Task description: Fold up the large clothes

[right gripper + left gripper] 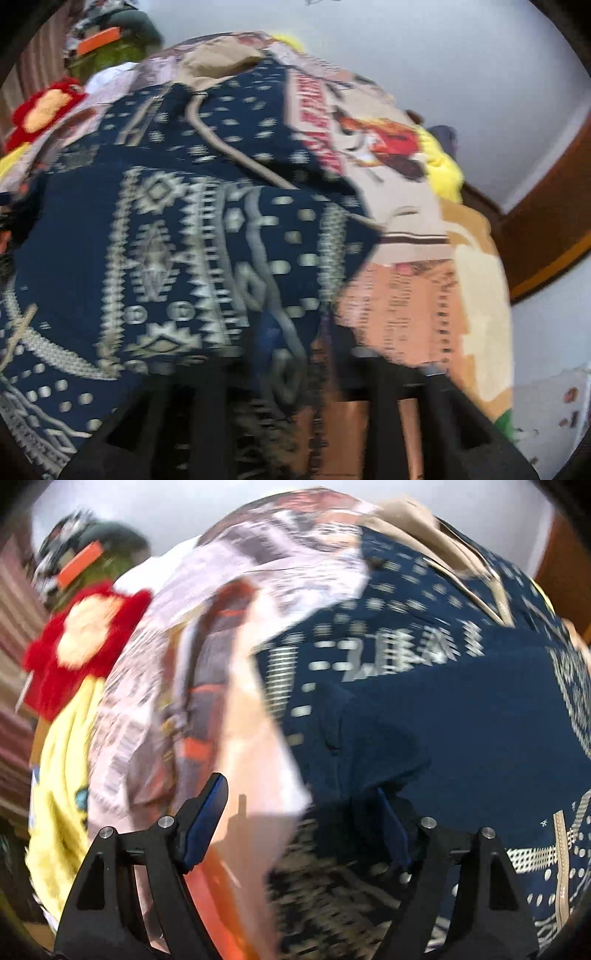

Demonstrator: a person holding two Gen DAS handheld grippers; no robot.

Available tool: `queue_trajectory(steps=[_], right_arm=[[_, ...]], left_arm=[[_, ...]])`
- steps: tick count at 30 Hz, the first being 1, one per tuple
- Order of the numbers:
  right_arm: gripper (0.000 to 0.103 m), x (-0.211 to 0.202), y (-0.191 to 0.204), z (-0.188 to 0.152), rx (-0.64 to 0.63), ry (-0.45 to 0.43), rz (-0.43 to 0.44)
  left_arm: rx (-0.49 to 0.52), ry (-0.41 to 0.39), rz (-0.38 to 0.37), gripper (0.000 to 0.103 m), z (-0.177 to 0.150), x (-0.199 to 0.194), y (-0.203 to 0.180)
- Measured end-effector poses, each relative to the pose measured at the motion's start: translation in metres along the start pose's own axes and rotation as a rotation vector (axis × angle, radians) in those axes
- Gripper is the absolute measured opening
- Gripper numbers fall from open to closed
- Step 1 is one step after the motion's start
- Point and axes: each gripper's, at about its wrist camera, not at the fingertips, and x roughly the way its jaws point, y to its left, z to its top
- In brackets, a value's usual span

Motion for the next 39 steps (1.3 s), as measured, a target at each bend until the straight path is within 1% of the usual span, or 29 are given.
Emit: queue_trajectory(steps=[1,2,4,5,6,7,9,11,12,15,17,21,23,25,27,29,33,37,39], right_arm=[[0.087,0.000,-0.003,-0.001,-0.011,-0.019,-0.094],[0.088,0.001,-0.007,-0.003,-0.012,-0.028,-0.091],[0.088,0.004,-0.022,-0.003,0.055,-0.003,-0.006],[0.088,0.006,-0.028,-0.002,0.084,0.011,0.026],[0.088,0.007,-0.034,-0.002,0.112,0.026,0.055],[0.088,0.008,-0.039,-0.002,0.143,0.040,0.083],[0.088,0.007,-0.045,-0.002,0.183,0.055,0.116],[0.088,0.001,-0.048,-0.002,0.210,0.056,0.142],[0.088,-0.003,-0.048,-0.001,0.219,0.053,0.157],[0.088,-0.018,-0.050,0.009,0.247,0.030,0.206],[0.088,-0.028,-0.052,0.019,0.254,0.006,0.222],[0.088,-0.055,-0.051,0.049,0.238,-0.081,0.248],[0.088,-0.063,-0.049,0.065,0.229,-0.118,0.257],[0.088,-0.072,-0.045,0.079,0.213,-0.146,0.260],[0.088,-0.073,-0.040,0.093,0.192,-0.166,0.260],[0.088,-0.072,-0.035,0.105,0.174,-0.178,0.260],[0.088,-0.054,-0.026,0.131,0.149,-0.182,0.256],[0.088,-0.026,-0.017,0.153,0.155,-0.155,0.274],[0.088,-0.006,-0.013,0.166,0.167,-0.128,0.285]], left_arm=[[-0.021,-0.003,0.014,0.078,0.001,-0.002,0.010],[-0.039,-0.012,0.042,0.078,0.000,-0.005,0.020],[-0.054,-0.019,0.140,0.077,-0.003,-0.007,0.040],[-0.061,-0.004,0.193,0.077,-0.006,-0.004,0.053],[-0.073,0.014,0.213,0.077,-0.008,-0.002,0.063],[-0.094,0.032,0.216,0.077,-0.011,0.000,0.072],[-0.147,0.040,0.168,0.077,-0.018,-0.003,0.087],[-0.188,0.027,0.111,0.077,-0.021,-0.012,0.094],[-0.197,0.015,0.097,0.077,-0.020,-0.018,0.095],[-0.176,-0.024,0.088,0.077,-0.012,-0.033,0.080],[-0.147,-0.050,0.075,0.077,-0.003,-0.043,0.066],[-0.090,-0.119,0.022,0.077,0.026,-0.061,0.036],[-0.067,-0.150,-0.016,0.078,0.045,-0.068,0.020],[-0.052,-0.171,-0.053,0.080,0.064,-0.073,0.005],[-0.049,-0.185,-0.086,0.084,0.083,-0.074,-0.006],[-0.051,-0.198,-0.115,0.085,0.103,-0.073,-0.019],[-0.060,-0.199,-0.139,0.085,0.134,-0.060,-0.035],[-0.111,-0.155,-0.208,0.085,0.162,-0.031,-0.043],[-0.147,-0.127,-0.234,0.085,0.175,-0.010,-0.045]])
